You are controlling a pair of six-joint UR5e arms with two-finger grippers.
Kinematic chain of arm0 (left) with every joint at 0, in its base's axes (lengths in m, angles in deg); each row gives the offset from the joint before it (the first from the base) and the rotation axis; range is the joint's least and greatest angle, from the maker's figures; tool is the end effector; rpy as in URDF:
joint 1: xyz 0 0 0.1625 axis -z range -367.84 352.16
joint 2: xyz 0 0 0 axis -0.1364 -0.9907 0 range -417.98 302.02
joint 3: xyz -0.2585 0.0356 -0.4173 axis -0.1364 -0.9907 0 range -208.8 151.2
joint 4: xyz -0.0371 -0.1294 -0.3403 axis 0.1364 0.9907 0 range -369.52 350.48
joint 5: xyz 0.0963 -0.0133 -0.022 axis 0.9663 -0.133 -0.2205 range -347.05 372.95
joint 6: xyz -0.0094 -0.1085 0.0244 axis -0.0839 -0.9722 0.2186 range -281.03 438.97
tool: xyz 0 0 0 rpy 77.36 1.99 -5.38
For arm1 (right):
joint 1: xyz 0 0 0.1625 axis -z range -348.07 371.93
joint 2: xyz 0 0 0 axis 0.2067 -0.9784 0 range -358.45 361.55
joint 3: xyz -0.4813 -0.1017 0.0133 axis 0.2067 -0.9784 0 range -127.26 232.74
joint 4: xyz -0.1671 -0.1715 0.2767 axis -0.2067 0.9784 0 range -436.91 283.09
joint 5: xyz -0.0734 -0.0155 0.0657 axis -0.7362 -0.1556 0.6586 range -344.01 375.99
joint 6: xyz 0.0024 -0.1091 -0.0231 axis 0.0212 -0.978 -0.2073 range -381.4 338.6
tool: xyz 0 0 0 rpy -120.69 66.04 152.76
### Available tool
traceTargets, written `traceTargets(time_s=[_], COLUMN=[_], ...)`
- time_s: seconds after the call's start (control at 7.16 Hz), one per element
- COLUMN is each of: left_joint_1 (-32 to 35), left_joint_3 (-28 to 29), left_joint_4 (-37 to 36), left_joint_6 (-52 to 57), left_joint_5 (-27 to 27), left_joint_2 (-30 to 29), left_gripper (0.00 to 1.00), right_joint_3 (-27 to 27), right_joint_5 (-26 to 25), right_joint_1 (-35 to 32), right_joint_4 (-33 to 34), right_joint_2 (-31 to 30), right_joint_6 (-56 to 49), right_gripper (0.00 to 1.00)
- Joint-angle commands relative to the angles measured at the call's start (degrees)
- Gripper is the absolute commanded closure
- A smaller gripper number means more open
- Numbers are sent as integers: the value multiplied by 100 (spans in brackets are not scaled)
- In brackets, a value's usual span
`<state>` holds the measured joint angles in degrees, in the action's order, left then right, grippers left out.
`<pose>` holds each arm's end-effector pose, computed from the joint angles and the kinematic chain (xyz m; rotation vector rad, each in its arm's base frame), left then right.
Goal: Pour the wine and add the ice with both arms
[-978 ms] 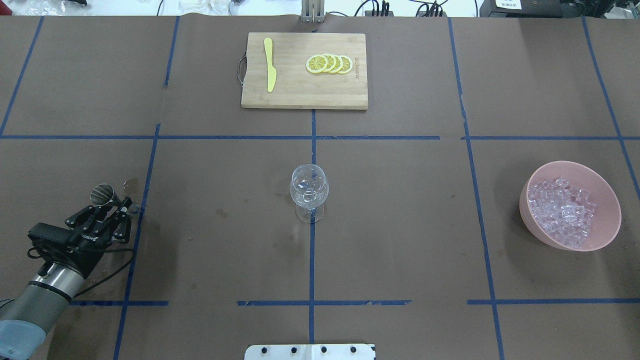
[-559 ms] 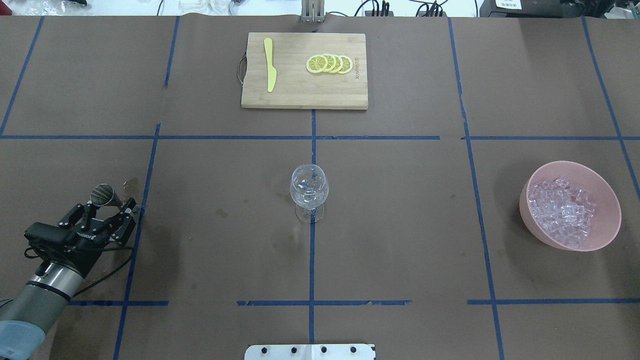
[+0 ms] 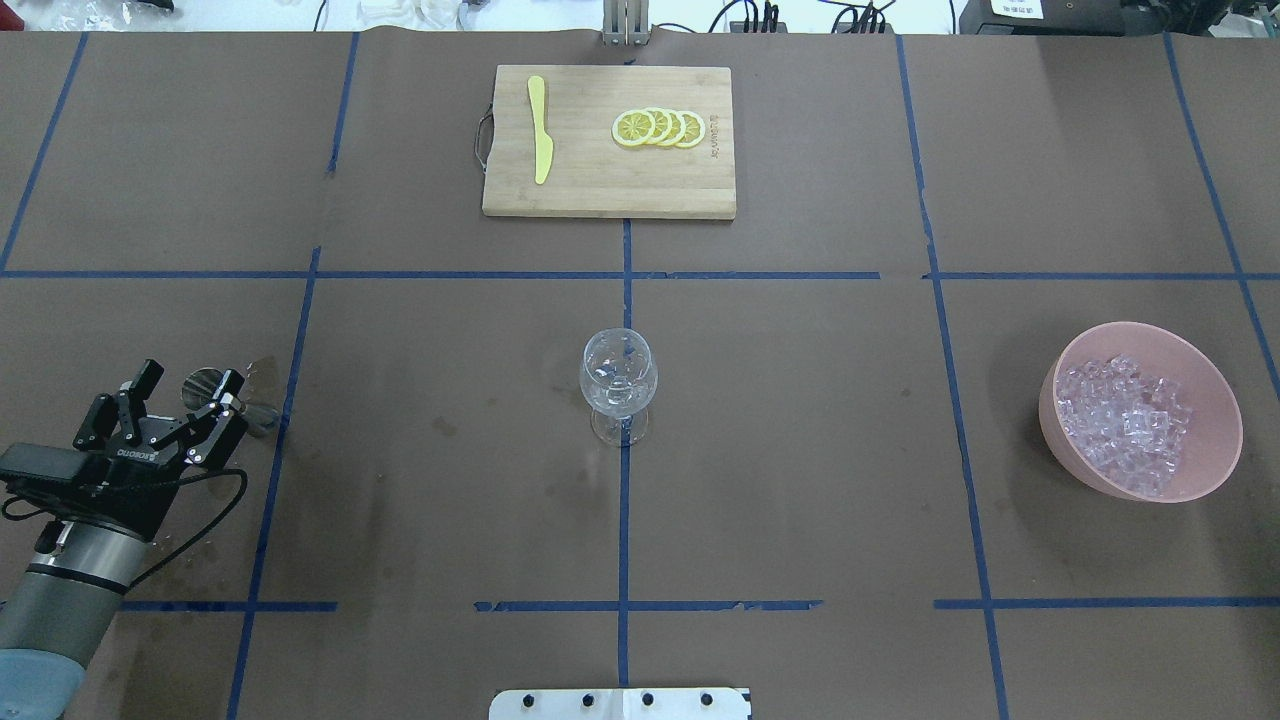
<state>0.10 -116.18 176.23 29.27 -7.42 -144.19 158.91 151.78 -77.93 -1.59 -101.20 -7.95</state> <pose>0.3099 -0.2834 0.5925 1.3653 0.8127 -0.5016 0.0524 -0.3507 0.6651 0.2032 -0.8219 0.0922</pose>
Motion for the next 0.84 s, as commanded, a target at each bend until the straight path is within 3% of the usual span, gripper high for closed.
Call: traceTargets(time_s=[0.0,0.14,0.28,0.56,0.7], left_joint_1=[6,76,416,1713,2538], left_joint_3=[-190,-313,-314,-314,-323], left_joint_4=[773,1266,1236,642,-49], left_joint_6=[1060,1729,1736,1788,1841], left_joint_5=[-9,-576,-1269,-3191,-4289], left_joint_2=[-1,42,112,253,236], left_gripper=[1,1,1,1,1], right_joint_3=[0,0,0,-17,-9], right_joint_5=[0,0,0,0,0], right_joint_1=[4,-5,4,4,4], right_joint_4=[0,0,0,0,0], right_joint_2=[0,0,0,0,0], right_joint_6=[0,0,0,-9,-9], right_gripper=[0,0,0,0,0])
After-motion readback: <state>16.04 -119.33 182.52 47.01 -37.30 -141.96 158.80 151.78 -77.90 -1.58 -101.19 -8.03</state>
